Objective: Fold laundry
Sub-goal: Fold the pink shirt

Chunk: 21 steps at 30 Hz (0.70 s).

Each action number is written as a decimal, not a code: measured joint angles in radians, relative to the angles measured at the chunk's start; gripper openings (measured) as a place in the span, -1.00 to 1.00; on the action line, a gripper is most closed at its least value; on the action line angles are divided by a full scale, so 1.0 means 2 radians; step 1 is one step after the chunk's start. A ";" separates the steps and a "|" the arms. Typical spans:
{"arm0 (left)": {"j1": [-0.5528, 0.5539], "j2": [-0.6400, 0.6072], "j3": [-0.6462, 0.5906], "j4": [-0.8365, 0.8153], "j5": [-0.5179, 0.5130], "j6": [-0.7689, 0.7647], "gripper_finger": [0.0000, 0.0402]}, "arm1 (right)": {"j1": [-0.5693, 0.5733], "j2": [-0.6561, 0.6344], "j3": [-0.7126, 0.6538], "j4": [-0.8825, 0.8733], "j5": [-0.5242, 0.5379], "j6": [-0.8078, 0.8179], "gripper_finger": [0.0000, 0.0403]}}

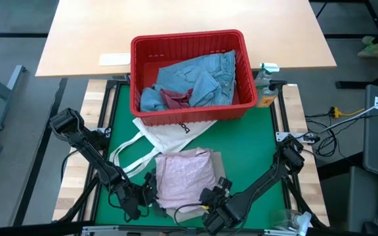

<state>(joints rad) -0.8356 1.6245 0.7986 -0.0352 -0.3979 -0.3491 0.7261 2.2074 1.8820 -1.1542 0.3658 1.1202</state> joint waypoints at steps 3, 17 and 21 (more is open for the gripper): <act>0.000 0.000 0.000 0.000 0.000 -0.008 -0.60 | 0.000 0.000 0.000 0.000 -0.001 0.000 -0.39; -0.017 -0.017 0.000 0.025 0.066 0.006 -0.41 | 0.004 -0.005 0.028 -0.026 -0.013 -0.002 -0.39; -0.023 -0.019 0.000 0.038 0.063 0.008 -0.42 | 0.009 -0.005 0.058 -0.054 -0.010 -0.002 -0.39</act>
<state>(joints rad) -0.8822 1.5867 0.7994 0.0404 -0.2715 -0.3336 0.7446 2.1983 1.9981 -1.2622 0.3465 1.1164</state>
